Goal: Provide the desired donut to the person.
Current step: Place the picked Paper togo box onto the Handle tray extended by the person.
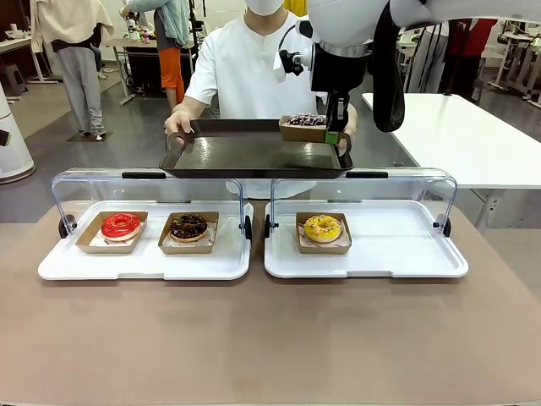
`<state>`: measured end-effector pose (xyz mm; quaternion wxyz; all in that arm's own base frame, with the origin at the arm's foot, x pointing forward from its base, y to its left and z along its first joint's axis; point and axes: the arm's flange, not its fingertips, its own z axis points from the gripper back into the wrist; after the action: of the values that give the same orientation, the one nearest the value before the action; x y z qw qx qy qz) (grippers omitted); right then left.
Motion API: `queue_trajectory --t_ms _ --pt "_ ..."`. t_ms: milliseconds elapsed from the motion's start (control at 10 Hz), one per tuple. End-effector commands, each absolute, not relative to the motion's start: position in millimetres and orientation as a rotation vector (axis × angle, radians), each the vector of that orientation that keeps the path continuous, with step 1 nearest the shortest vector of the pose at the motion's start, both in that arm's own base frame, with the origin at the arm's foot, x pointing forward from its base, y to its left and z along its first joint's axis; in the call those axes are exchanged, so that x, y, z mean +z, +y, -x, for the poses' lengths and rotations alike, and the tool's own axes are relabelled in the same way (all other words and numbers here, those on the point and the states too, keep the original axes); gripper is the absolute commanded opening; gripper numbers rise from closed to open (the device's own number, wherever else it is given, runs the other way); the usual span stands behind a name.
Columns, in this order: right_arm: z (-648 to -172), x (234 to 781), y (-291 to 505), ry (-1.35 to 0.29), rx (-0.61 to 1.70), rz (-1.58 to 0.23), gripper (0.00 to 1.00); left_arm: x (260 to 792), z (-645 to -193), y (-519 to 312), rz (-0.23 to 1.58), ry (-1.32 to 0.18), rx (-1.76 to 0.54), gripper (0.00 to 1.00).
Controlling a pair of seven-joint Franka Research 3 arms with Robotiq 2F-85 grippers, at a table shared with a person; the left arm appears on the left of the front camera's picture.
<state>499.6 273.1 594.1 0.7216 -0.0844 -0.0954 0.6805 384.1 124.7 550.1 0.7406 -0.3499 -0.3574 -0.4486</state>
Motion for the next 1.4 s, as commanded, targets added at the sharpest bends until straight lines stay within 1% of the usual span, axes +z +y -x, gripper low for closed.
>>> queue_trajectory --t_ms 0,100,600,900,1300 --pt "-499 595 273 -0.225 1.446 0.263 0.02 551 -384 125 0.774 -0.796 -0.983 1.00" --pt "-500 594 273 -0.211 1.503 0.186 0.02 551 -384 125 0.774 -0.796 -0.983 1.00" --pt "-500 593 275 -0.208 1.500 0.202 0.02 551 -384 125 0.774 -0.796 -0.983 1.00" --pt "-523 593 281 -0.236 1.566 0.138 0.02 551 -384 125 0.774 -0.796 -0.983 1.00" --pt "-552 578 279 -0.181 1.522 0.101 0.02 551 -384 125 0.774 -0.796 -0.983 1.00"
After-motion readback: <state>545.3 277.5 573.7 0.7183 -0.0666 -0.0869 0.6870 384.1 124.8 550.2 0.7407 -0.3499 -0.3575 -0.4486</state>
